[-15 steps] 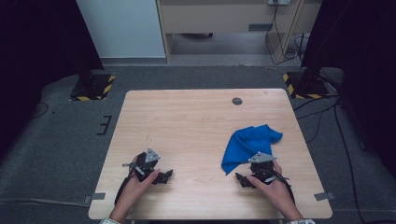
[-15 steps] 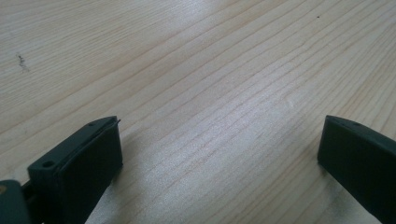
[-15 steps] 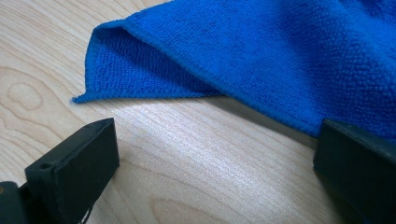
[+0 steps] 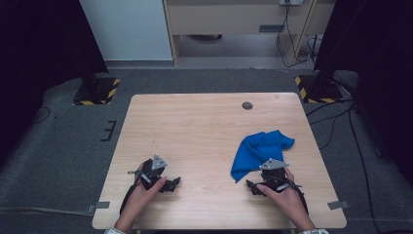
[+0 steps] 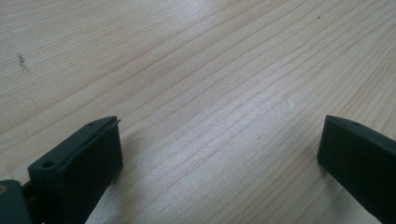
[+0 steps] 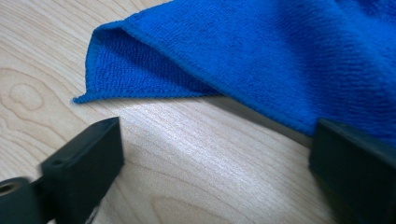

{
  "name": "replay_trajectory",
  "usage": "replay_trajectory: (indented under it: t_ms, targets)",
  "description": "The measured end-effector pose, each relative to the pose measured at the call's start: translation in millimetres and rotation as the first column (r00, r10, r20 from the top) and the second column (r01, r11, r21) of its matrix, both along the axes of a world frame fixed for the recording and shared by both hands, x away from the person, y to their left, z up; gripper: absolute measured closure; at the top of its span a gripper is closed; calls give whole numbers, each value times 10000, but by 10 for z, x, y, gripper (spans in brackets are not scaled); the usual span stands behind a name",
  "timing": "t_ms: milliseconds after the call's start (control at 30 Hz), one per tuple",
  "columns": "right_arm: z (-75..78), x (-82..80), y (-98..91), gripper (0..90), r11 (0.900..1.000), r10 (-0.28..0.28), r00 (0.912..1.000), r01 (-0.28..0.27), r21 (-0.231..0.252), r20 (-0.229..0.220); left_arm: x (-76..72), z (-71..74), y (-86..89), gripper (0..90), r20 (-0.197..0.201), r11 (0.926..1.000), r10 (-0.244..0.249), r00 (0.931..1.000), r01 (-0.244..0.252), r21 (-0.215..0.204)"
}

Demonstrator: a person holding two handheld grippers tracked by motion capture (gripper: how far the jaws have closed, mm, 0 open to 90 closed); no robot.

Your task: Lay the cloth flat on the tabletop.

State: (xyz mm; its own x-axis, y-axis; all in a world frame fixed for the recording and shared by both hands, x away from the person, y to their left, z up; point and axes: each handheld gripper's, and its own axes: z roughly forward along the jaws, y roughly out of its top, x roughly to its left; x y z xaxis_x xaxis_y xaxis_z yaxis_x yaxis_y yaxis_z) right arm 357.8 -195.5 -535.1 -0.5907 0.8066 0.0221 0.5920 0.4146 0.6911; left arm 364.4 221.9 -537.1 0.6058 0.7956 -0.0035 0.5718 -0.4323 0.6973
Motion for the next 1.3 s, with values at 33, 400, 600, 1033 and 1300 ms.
replay_trajectory:
  t_ms: [33,400,600,1033,1300]
  targets:
    - [19,11,-6,113,9999,87,9999,-86,64,-70,0,0,0,0,-1,10000,-2,10000,2,1]
    - [332,4,-230,371,9968,-378,9918,287,751,1221,8,1,-4,0,-13,10000,-13,10000,13,21]
    - [378,155,-426,382,9889,-1170,9754,971,1121,1869,9,2,-4,0,-13,10000,-28,10000,28,24]
    - [122,572,-519,333,9780,-1769,9812,1664,1256,777,10,1,-4,0,-12,10000,-29,10000,29,23]
    - [-8,621,-353,158,9854,-1677,9849,1662,365,427,9,2,-4,0,-12,10000,-26,10000,26,25]
